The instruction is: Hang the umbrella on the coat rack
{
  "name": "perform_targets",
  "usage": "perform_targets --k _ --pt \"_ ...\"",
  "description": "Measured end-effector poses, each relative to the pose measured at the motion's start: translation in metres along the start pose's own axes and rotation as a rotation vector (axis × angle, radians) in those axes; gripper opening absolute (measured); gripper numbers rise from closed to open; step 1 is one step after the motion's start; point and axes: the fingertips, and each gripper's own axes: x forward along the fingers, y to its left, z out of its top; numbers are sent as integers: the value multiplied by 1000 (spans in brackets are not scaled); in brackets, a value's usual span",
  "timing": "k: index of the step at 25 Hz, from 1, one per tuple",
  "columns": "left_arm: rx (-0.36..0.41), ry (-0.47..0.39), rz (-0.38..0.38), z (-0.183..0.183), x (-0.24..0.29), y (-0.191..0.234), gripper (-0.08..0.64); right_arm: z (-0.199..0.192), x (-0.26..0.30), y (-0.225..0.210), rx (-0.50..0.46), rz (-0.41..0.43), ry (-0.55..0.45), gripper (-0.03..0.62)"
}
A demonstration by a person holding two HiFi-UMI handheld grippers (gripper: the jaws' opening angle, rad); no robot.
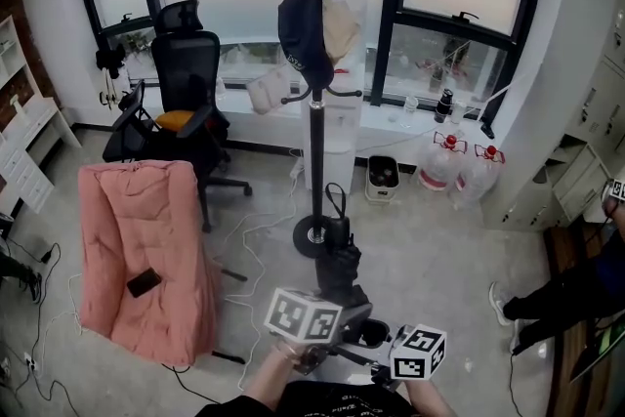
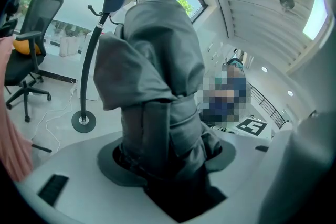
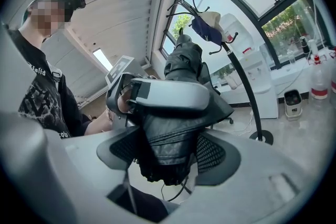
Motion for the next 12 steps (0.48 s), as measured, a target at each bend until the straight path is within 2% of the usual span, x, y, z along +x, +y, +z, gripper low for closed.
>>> perform_targets --k 8,12 --pt "29 -4 -9 58 -1 29 272 50 28 -31 -29 10 -42 307" --pt "65 -24 -15 101 -6 39 272 87 39 -47 -65 3 -79 307"
